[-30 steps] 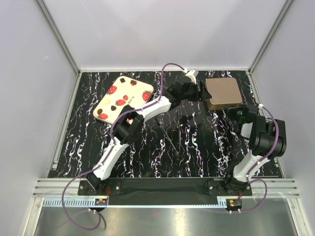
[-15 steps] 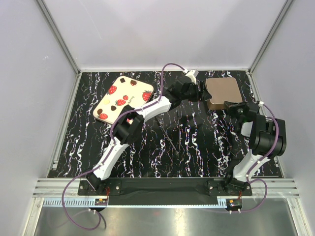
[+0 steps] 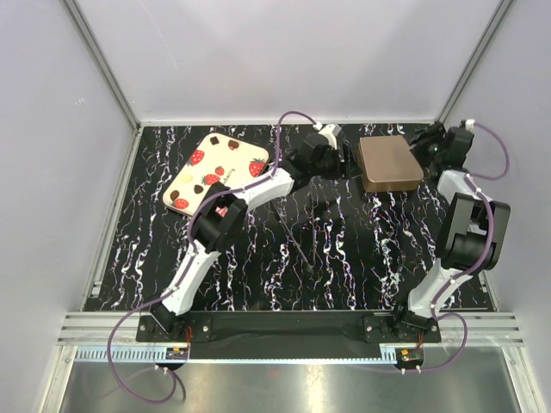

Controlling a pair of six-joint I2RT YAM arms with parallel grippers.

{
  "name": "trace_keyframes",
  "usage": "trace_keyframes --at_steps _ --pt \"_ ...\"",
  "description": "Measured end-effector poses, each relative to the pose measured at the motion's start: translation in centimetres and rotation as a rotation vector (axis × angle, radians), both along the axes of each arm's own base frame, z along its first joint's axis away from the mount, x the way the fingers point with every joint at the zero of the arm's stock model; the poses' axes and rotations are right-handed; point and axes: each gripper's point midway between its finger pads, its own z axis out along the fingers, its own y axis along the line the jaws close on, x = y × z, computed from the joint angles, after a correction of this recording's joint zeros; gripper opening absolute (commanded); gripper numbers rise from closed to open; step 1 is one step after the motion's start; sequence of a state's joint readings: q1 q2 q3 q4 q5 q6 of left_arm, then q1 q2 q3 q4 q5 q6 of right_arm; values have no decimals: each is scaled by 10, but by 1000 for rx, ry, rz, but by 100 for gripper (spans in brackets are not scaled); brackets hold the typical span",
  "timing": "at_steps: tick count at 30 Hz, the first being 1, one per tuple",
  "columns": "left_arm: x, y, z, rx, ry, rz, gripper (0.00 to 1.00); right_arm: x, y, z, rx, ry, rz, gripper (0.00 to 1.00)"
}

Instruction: Pack the chocolate

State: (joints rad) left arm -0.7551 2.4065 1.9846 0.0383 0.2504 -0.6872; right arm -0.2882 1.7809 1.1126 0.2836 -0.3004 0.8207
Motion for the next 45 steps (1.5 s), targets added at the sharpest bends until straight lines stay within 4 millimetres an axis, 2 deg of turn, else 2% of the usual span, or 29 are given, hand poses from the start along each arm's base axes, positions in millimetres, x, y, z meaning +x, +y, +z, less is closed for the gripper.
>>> trace_keyframes --at_steps 4,7,9,11,15,19,23,26,31,37,41,45 --pt "8 20 14 14 -15 22 79 27 -17 32 -143 -6 22 73" --pt "19 33 31 7 -42 41 79 49 -29 33 -231 29 51 73" --pt "25 43 39 6 -54 55 79 60 -35 23 -276 68 76 73" --pt "28 53 42 14 -61 65 80 65 -41 3 -307 125 106 73" --pt "36 70 38 30 -59 84 80 50 -45 -39 -313 239 174 73" --pt "35 75 27 47 -41 84 79 38 -59 -56 -298 269 223 69" --pt "34 73 29 37 -45 71 79 37 -67 -71 -269 265 276 62" --pt "33 72 30 32 -47 65 80 41 -59 -88 -221 253 338 55" --pt "34 69 27 30 -49 63 80 57 -48 -85 -197 189 415 47" --pt "45 65 7 45 -37 67 83 70 -19 -82 -235 119 568 48" --pt "63 68 -2 54 -49 93 85 74 12 -83 -283 91 688 51" --pt "99 78 3 33 -85 145 85 70 49 -84 -331 60 830 52"
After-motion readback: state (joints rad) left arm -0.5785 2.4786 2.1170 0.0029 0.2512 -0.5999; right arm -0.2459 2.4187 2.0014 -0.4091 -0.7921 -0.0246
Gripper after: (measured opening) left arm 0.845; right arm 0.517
